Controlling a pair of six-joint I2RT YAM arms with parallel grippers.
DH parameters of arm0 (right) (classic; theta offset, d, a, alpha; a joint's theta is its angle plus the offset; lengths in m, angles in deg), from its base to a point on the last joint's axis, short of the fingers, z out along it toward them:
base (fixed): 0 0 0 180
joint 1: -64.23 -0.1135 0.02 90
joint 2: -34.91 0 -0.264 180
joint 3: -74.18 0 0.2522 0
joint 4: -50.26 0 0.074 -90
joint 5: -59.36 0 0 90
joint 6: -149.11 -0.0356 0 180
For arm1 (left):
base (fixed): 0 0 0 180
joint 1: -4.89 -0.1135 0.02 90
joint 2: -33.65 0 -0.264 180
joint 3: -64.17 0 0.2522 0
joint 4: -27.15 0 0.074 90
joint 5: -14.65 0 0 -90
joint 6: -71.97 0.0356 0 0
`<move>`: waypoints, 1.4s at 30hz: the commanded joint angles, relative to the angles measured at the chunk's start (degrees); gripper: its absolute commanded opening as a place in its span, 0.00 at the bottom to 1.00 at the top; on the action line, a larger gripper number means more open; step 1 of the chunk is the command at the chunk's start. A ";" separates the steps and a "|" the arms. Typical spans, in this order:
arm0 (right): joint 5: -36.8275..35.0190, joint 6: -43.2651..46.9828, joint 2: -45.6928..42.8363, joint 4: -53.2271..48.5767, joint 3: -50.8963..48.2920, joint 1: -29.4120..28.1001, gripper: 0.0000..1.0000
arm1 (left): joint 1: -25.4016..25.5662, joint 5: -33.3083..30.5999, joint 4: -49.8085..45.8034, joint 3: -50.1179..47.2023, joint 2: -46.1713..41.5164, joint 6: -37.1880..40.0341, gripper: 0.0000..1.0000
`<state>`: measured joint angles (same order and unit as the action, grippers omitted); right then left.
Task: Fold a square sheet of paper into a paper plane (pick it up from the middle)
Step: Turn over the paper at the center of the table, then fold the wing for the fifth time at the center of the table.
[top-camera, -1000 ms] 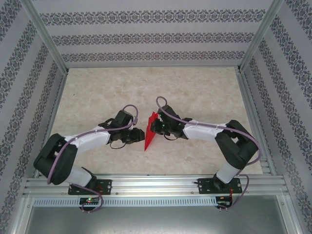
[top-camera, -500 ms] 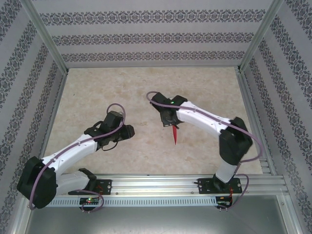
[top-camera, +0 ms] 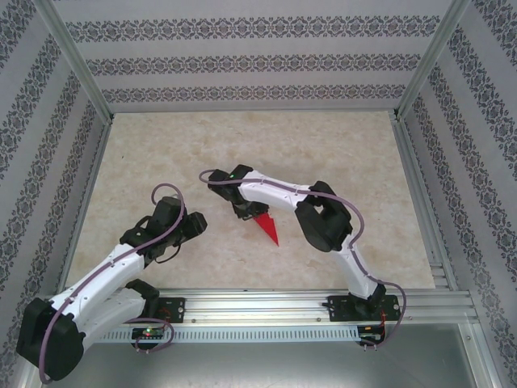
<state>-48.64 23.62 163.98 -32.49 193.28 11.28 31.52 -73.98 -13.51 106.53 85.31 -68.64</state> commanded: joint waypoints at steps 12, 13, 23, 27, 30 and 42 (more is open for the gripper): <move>18.00 -5.31 -24.17 28.44 -24.45 1.98 0.61 | -1.47 1.72 -0.77 1.30 -0.05 0.38 0.57; 17.93 -5.89 -27.01 31.19 -27.84 2.72 0.61 | -1.48 2.44 -0.14 1.38 0.15 0.95 0.58; 28.63 -11.10 -46.34 54.23 -54.97 11.21 0.56 | -1.53 10.18 5.83 1.20 5.32 1.86 0.64; 30.11 -10.66 -49.18 57.82 -58.26 11.58 0.39 | -1.49 13.92 8.46 2.05 8.57 2.11 0.65; 29.23 -9.56 -52.20 62.48 -60.62 10.68 0.35 | -1.46 15.64 9.14 2.39 10.28 2.09 0.65; 27.73 -3.66 -51.92 67.24 -61.94 10.12 0.21 | -1.49 16.40 10.59 3.01 11.23 1.24 0.67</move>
<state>-21.06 17.39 110.87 35.29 129.04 21.49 30.76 -58.25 -6.10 108.21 96.72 -67.42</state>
